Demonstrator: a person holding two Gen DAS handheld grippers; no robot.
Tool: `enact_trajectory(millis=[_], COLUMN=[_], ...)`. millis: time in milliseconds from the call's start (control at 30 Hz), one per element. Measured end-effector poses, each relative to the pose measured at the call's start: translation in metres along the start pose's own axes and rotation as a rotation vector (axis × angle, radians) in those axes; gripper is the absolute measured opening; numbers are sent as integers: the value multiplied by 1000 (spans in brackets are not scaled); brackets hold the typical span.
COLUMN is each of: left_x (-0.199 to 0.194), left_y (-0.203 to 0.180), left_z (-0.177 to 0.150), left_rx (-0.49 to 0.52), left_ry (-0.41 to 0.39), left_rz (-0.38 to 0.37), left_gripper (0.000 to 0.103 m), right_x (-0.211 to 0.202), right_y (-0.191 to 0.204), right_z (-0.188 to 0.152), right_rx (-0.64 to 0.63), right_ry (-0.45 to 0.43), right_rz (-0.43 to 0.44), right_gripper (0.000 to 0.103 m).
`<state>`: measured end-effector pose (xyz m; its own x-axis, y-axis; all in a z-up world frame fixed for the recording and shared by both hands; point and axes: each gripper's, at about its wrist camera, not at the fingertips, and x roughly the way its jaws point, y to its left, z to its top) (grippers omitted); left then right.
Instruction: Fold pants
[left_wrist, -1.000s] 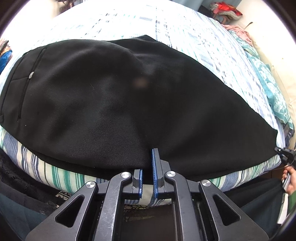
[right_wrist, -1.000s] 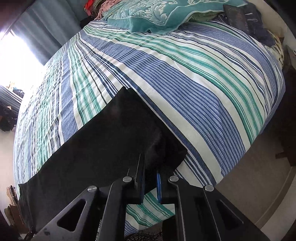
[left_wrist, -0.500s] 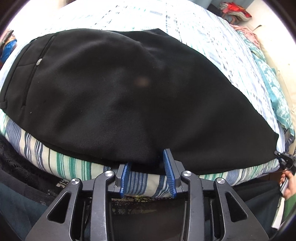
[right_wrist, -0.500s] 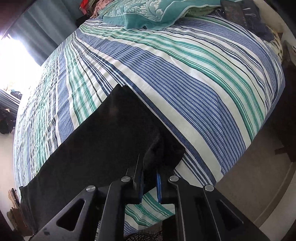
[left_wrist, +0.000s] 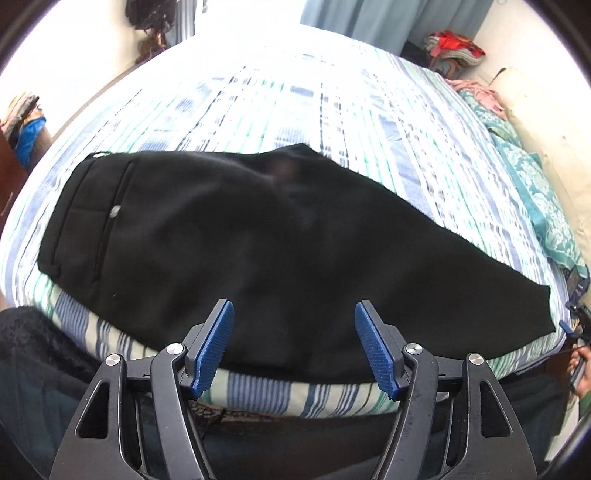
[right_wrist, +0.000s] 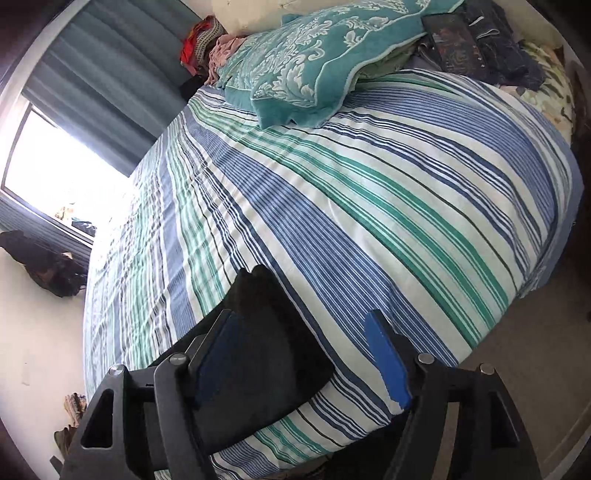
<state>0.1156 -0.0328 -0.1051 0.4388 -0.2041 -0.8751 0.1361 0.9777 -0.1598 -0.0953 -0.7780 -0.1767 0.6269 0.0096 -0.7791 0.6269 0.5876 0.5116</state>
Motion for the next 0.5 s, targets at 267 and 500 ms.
enact_trajectory(millis=[267, 500], left_x=[11, 21], left_y=[-15, 4], left_z=[-2, -10], left_rx=[18, -63], left_ry=[45, 85], left_rz=[-4, 28], left_gripper=[70, 70], right_x=[76, 87], right_y=[30, 20], right_z=[-5, -2], right_rx=[-311, -282], right_ry=[224, 342], right_rz=[-26, 95], right_gripper=[72, 30])
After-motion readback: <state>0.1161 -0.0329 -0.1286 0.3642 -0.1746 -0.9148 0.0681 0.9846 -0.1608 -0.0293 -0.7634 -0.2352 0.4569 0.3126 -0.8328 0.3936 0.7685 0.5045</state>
